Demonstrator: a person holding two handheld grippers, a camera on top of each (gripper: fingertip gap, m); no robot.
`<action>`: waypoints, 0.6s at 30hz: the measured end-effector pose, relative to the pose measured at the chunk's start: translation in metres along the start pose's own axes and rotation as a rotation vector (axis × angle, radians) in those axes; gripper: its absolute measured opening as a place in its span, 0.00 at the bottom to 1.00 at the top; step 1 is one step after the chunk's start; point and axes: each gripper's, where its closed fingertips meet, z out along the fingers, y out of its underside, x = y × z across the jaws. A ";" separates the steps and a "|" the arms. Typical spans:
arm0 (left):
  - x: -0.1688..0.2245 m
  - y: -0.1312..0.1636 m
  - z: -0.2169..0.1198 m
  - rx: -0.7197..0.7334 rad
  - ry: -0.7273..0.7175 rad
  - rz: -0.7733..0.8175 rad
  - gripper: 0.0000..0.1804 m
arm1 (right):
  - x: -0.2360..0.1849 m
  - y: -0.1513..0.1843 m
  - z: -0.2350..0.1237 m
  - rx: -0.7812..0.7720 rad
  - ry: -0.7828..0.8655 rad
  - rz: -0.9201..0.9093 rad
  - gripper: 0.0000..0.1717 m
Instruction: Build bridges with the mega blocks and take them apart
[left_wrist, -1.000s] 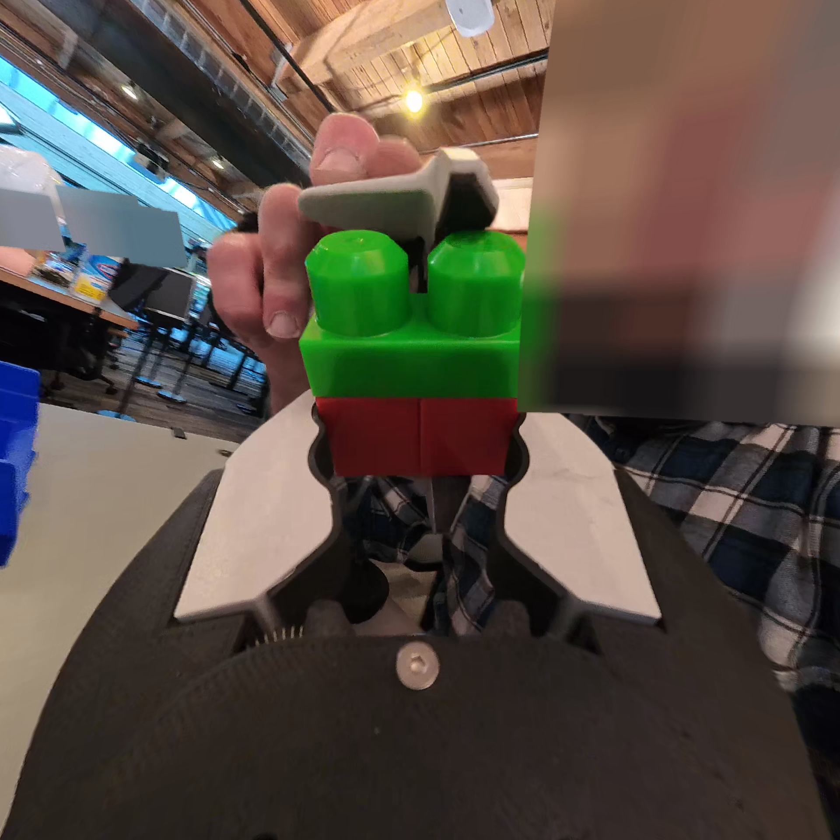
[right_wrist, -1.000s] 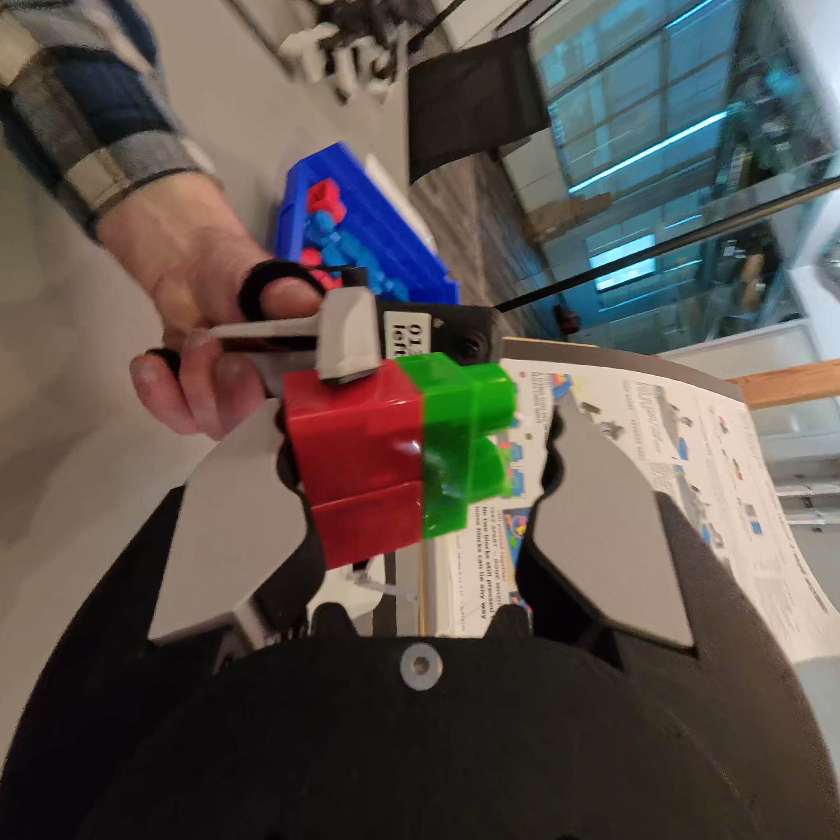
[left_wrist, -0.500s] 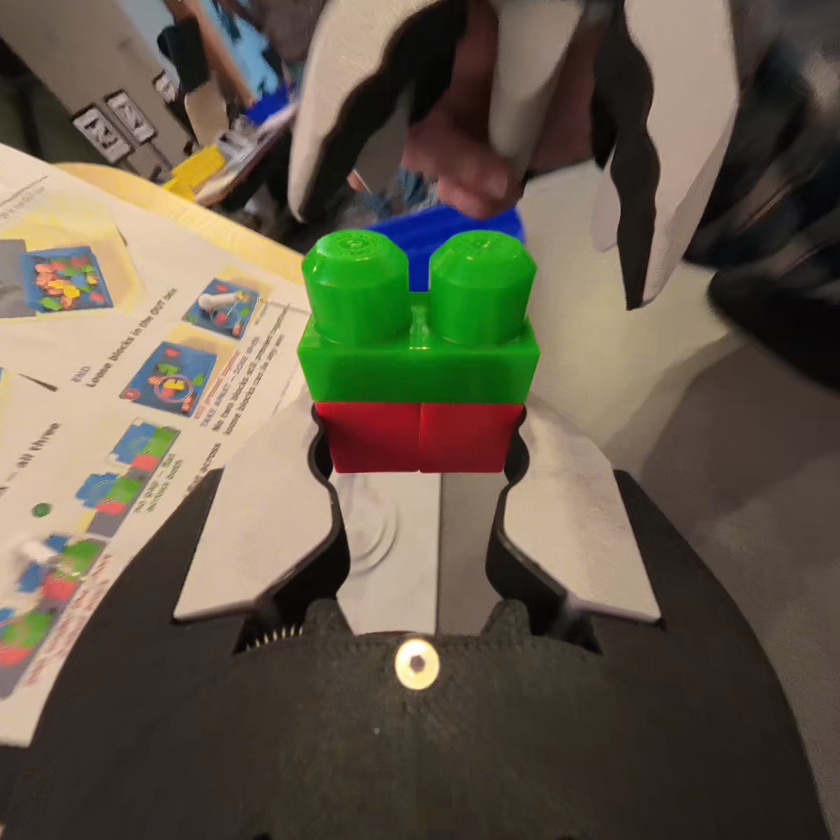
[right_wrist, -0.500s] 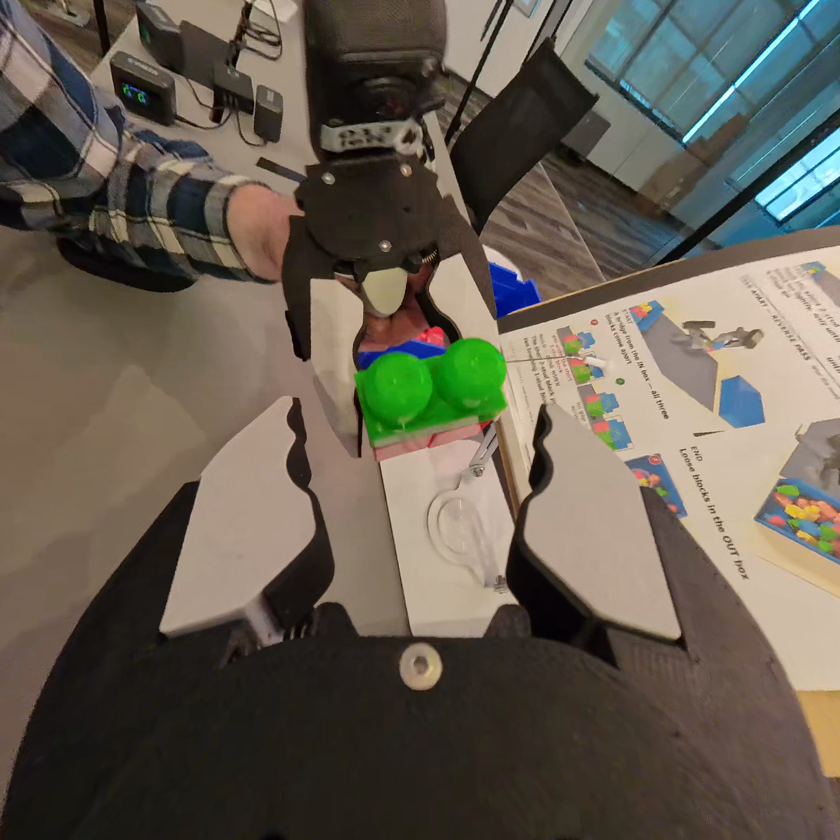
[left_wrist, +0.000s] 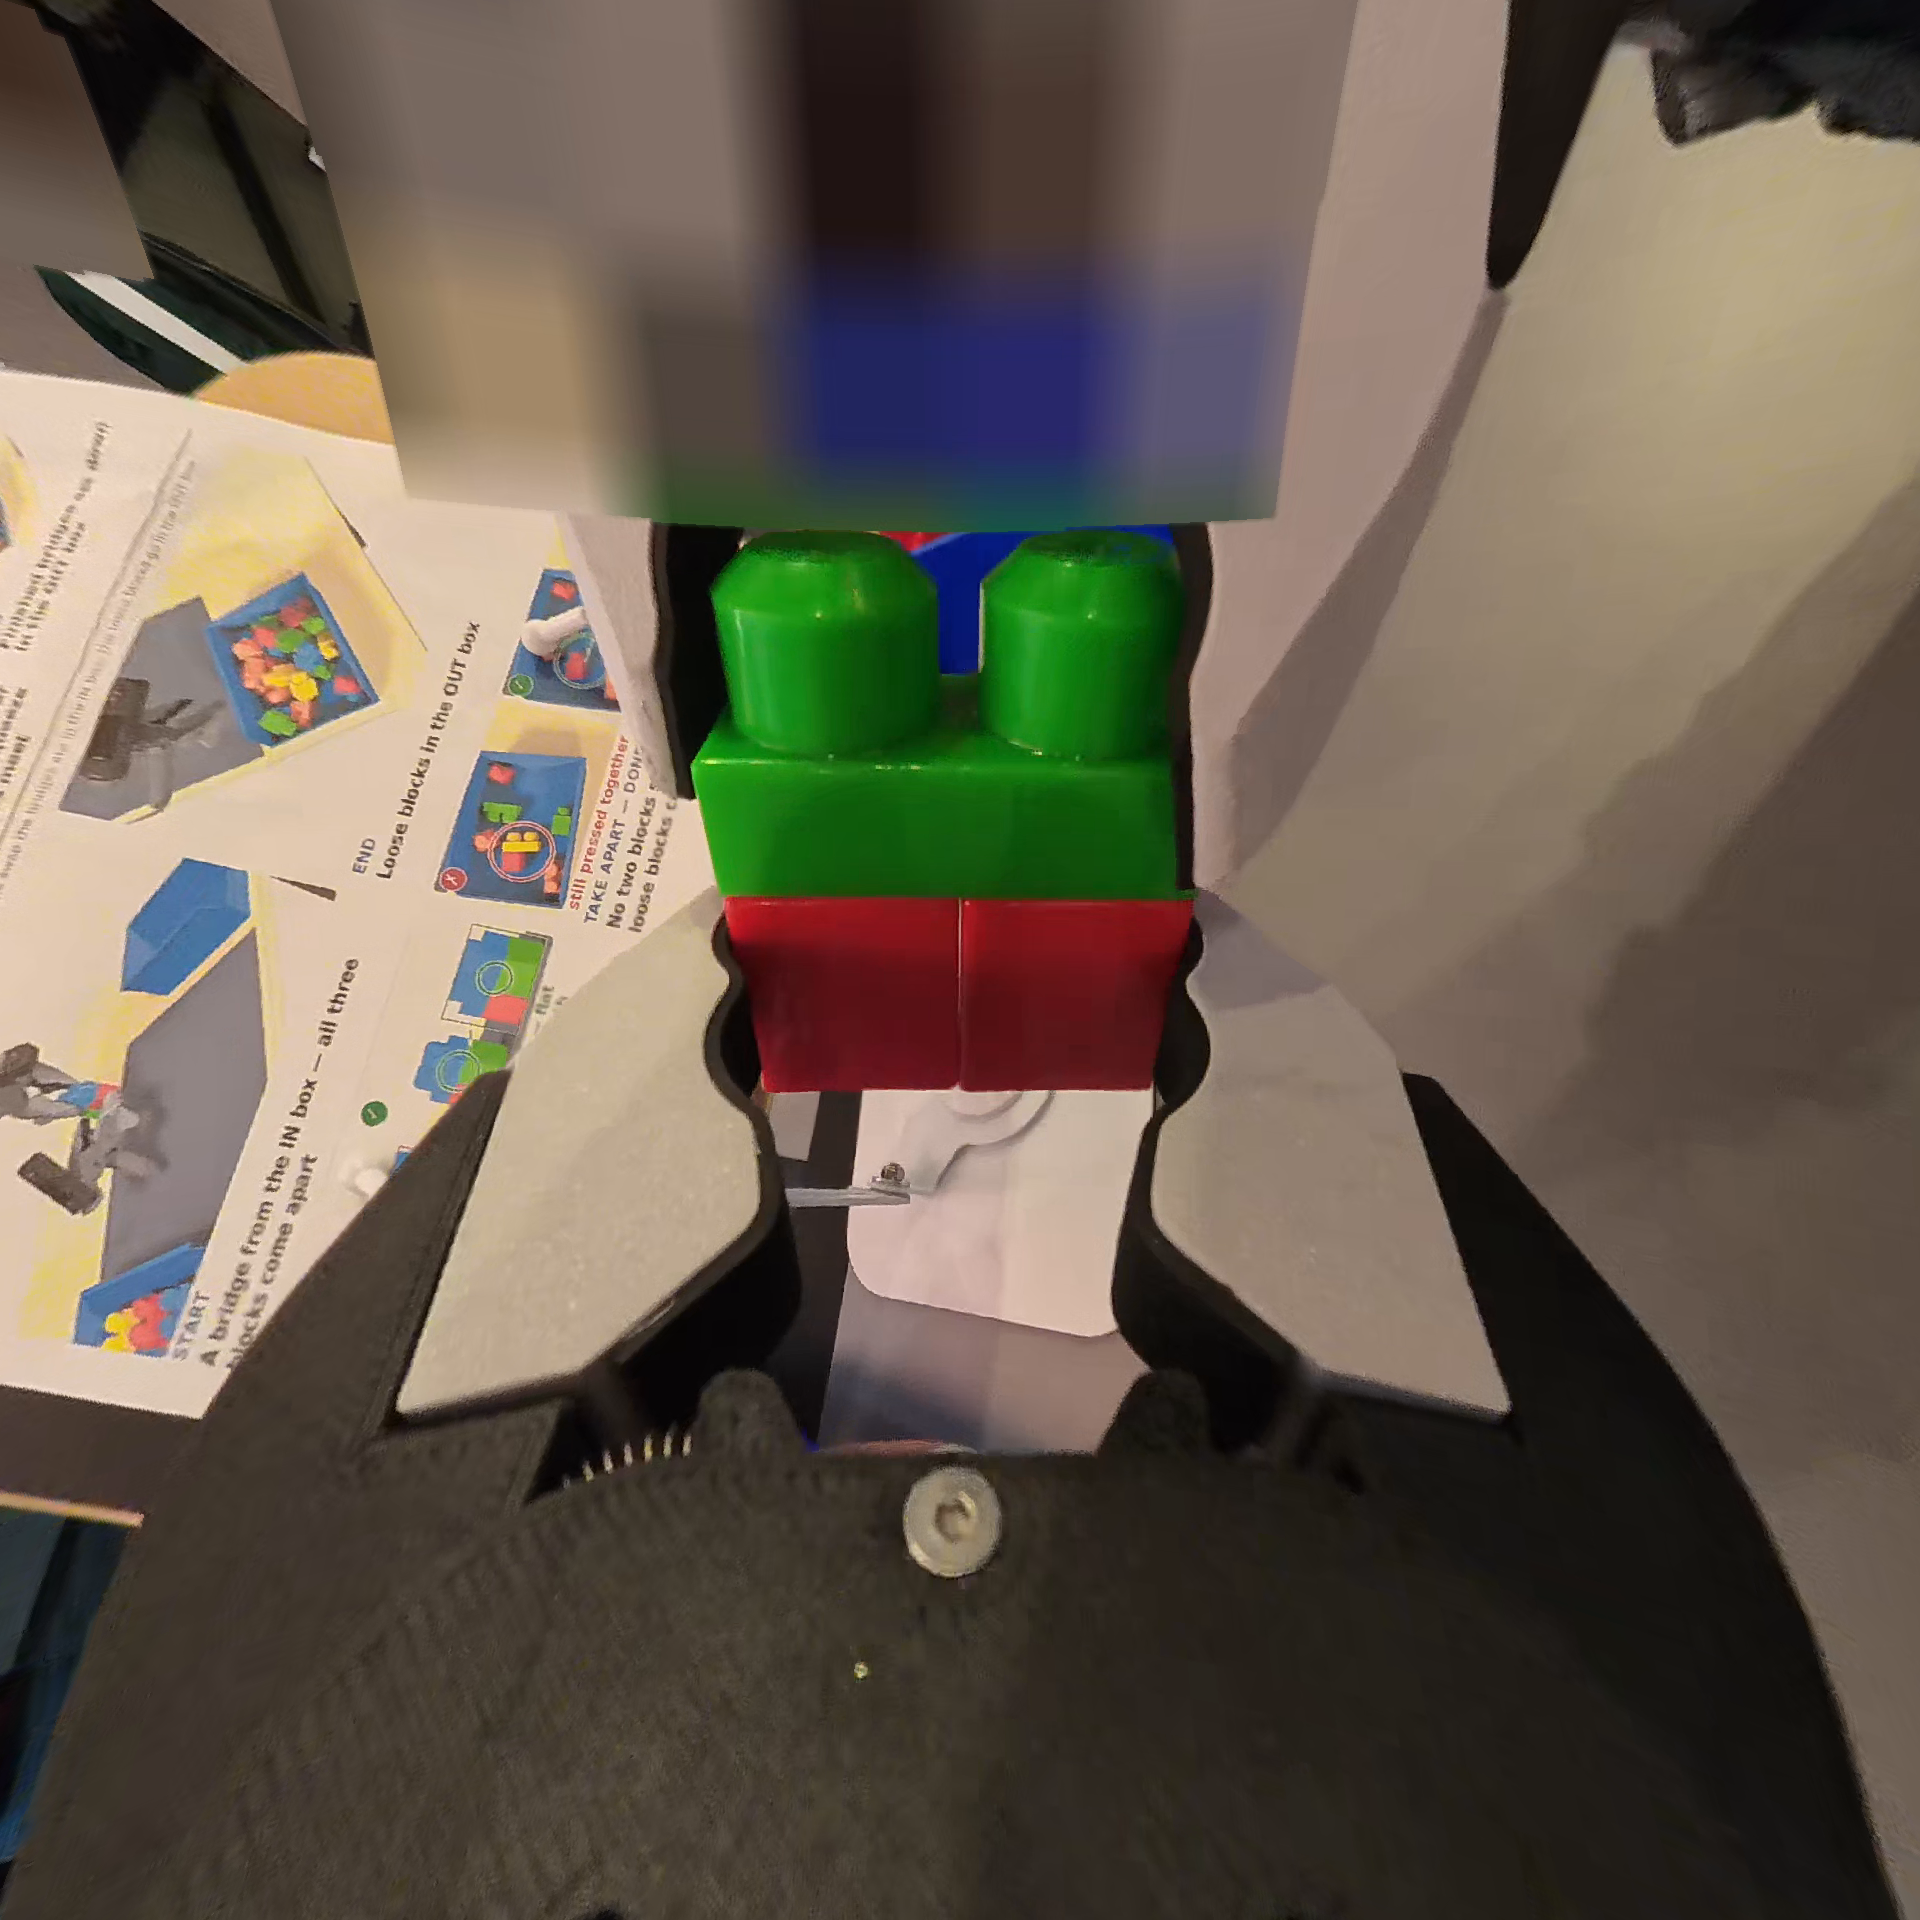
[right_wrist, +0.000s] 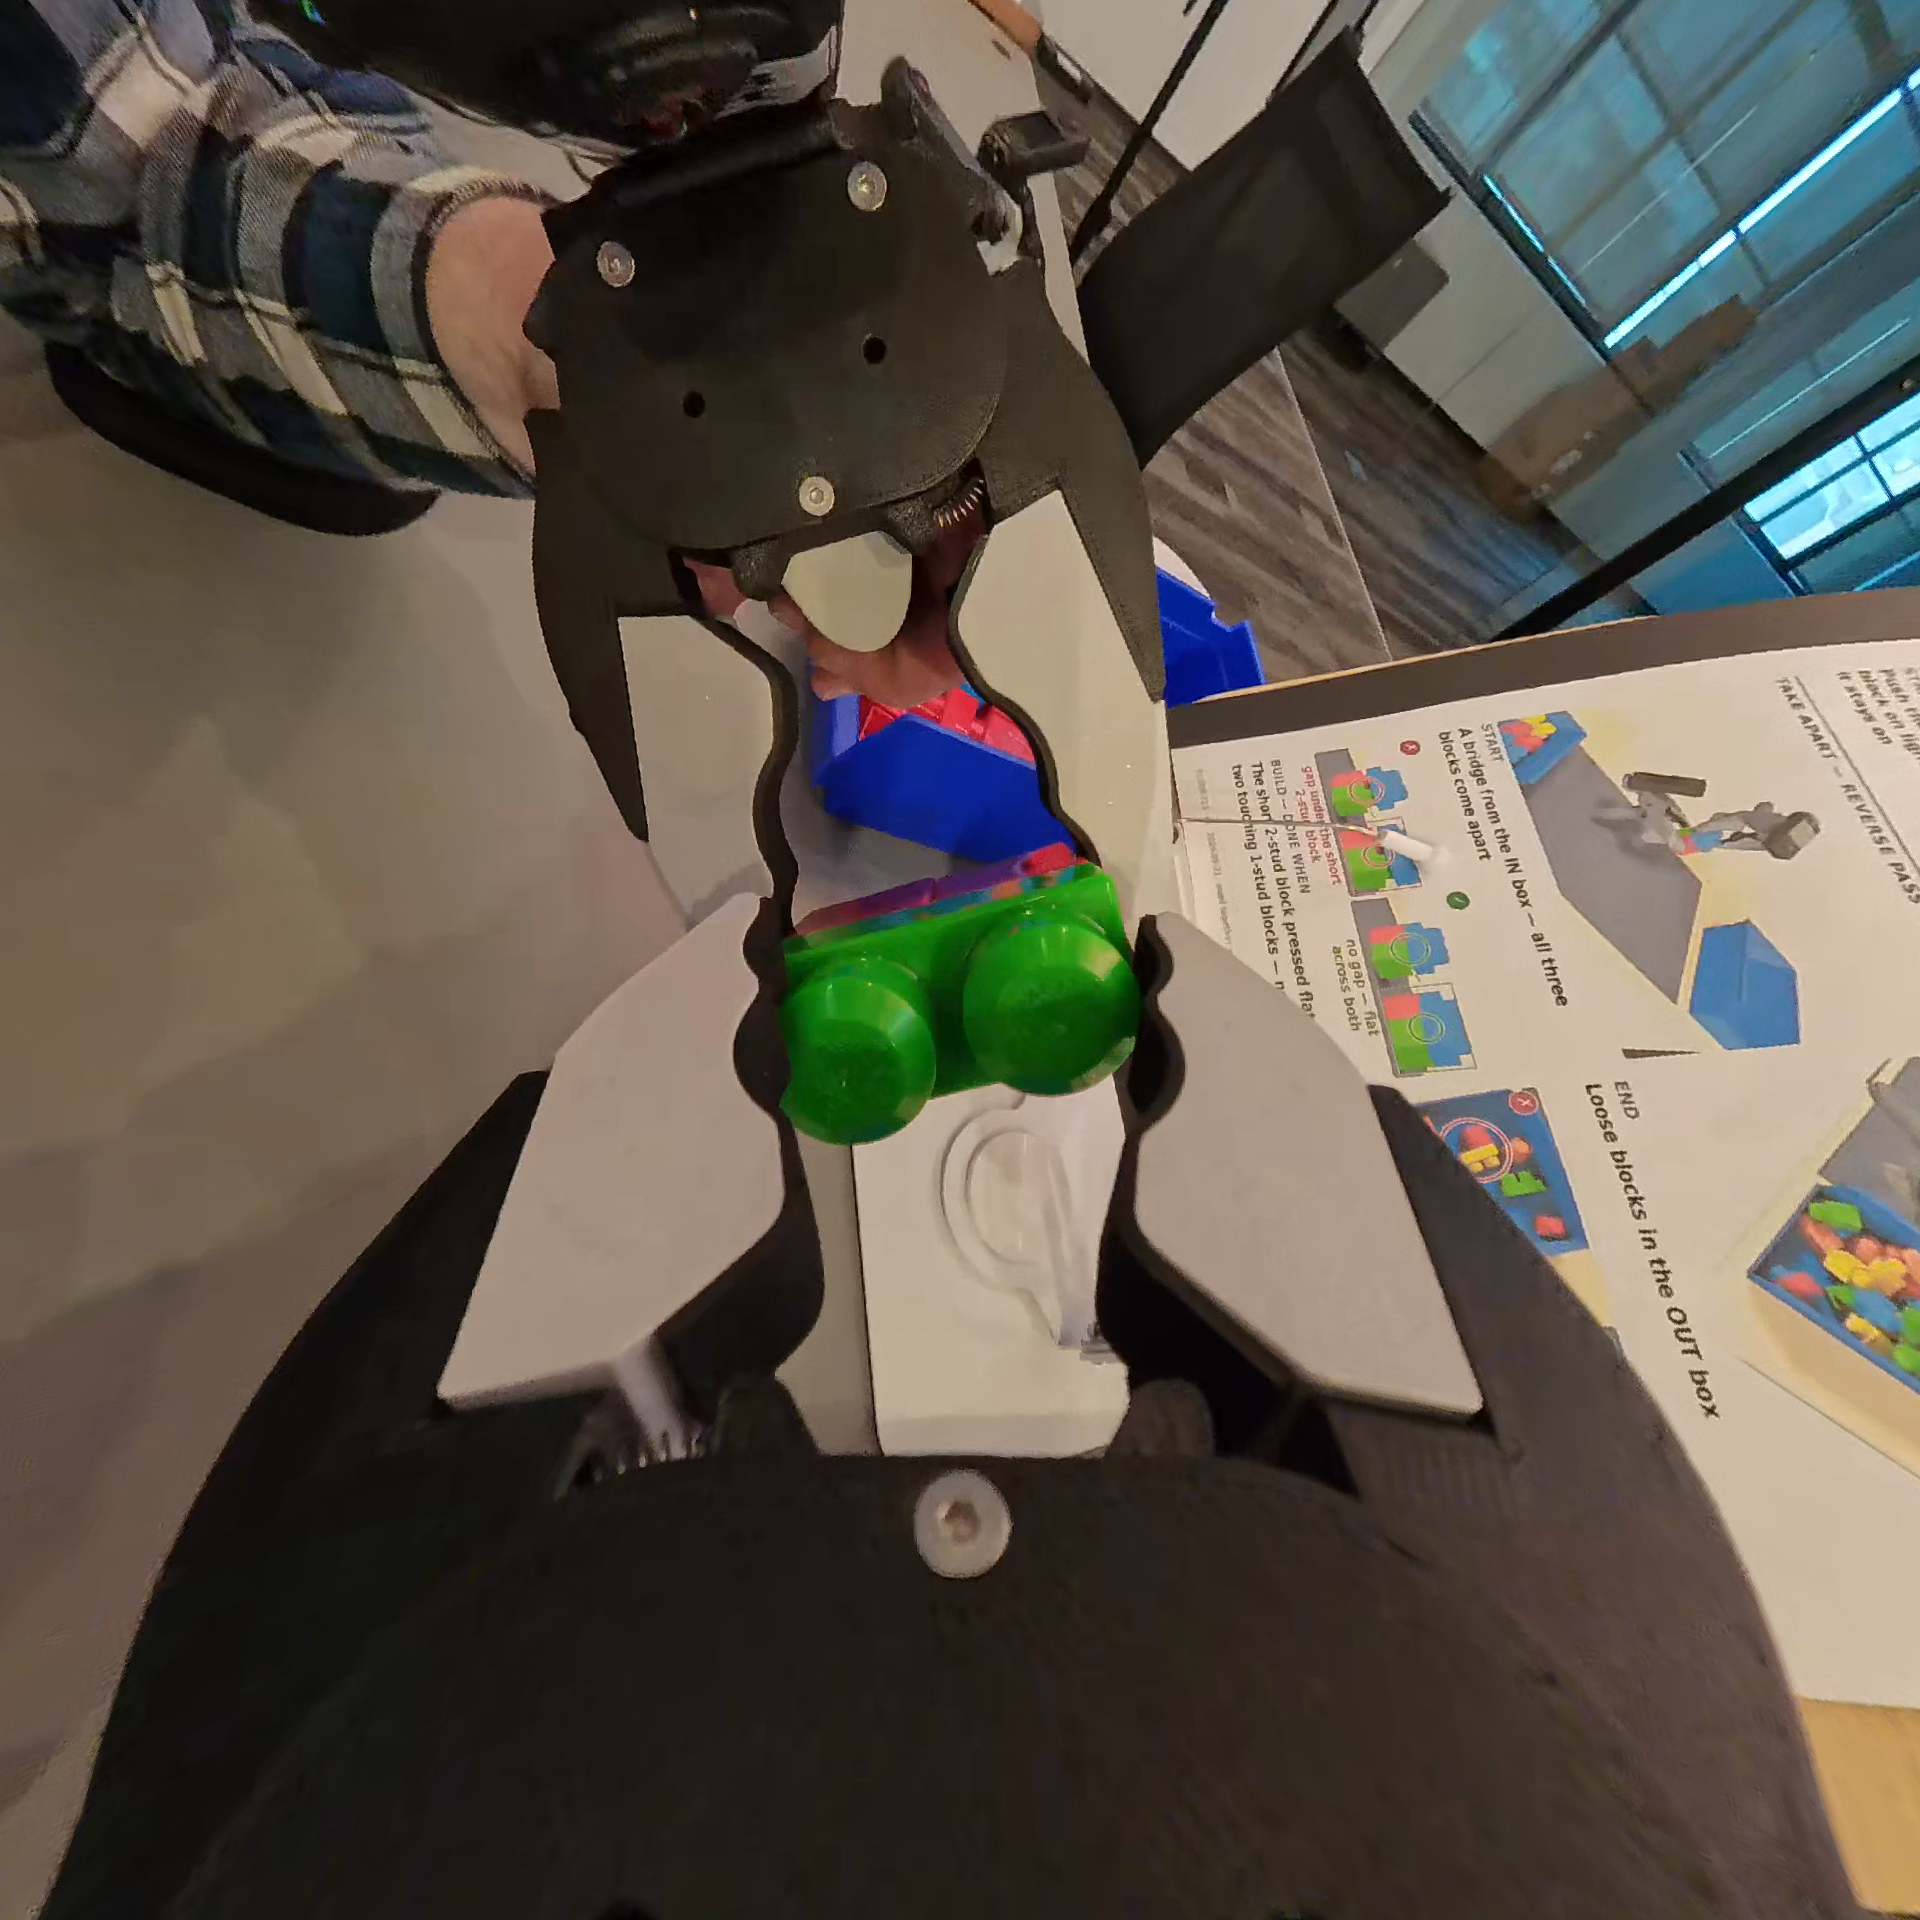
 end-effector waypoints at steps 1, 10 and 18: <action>0.000 -0.001 -0.001 0.003 -0.001 0.004 0.41 | 0.000 -0.001 -0.001 0.010 -0.003 0.003 0.38; -0.003 -0.012 -0.008 0.042 -0.061 0.090 0.43 | 0.019 -0.018 -0.028 0.284 -0.008 0.121 0.00; -0.028 -0.006 -0.011 0.007 -0.213 0.075 0.42 | 0.035 0.002 -0.029 0.164 0.015 0.378 0.42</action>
